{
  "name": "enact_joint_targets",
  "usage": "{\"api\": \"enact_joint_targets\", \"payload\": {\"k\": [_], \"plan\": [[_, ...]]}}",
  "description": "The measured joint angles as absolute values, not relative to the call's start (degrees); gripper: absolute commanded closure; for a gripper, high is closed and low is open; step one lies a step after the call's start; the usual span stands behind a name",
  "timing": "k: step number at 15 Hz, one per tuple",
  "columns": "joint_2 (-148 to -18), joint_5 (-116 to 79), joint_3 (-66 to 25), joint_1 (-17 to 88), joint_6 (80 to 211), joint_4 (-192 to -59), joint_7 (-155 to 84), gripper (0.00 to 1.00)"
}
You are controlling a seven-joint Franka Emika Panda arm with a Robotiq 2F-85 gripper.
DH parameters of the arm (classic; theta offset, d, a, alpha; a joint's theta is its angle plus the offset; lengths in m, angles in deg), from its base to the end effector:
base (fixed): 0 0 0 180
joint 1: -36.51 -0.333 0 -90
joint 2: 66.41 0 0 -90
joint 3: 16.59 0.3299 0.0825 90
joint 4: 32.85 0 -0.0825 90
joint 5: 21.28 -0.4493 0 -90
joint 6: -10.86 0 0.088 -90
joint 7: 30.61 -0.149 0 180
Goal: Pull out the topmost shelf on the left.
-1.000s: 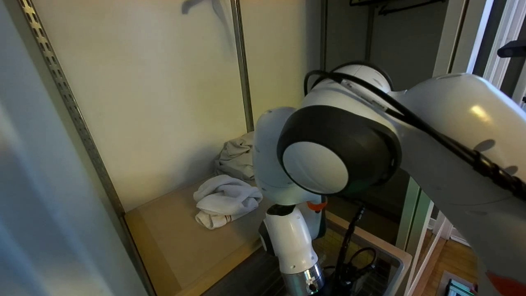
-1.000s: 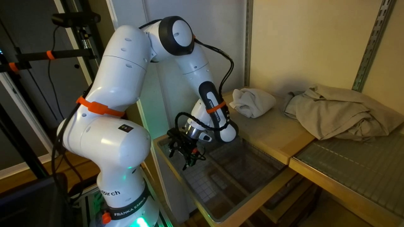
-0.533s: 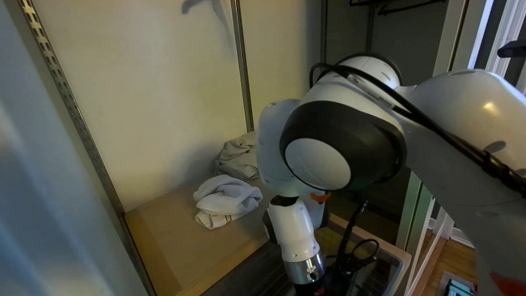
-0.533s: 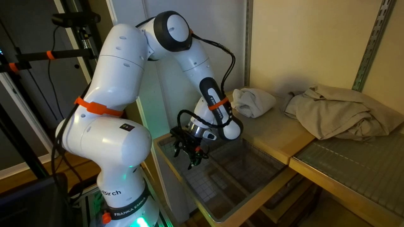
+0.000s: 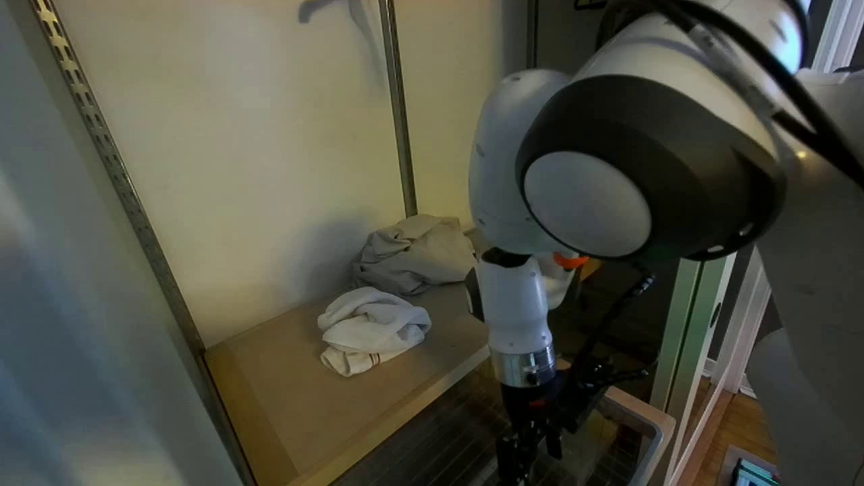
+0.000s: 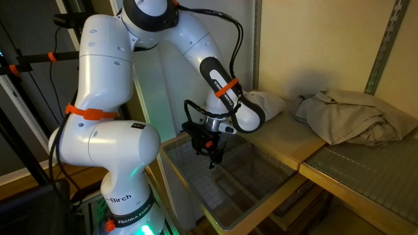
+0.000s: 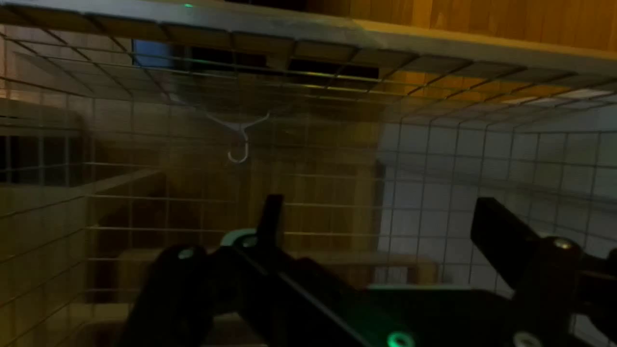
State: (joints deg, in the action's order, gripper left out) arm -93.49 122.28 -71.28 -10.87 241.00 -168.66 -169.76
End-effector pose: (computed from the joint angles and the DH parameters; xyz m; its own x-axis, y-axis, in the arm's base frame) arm 0.3478 0.0117 0.1514 0.9686 0.0955 -0.2294 0.0636 -0.9878 -0.1425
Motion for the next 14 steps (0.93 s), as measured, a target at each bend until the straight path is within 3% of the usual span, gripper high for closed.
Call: {"api": "enact_joint_targets", "payload": {"k": [8, 14], "plan": [[-92.0, 122.3, -107.4, -35.5, 241.5, -167.1, -172.4, 0.0], [-97.0, 120.0, -129.2, -51.0, 252.8, -161.4, -171.0, 0.0]]}}
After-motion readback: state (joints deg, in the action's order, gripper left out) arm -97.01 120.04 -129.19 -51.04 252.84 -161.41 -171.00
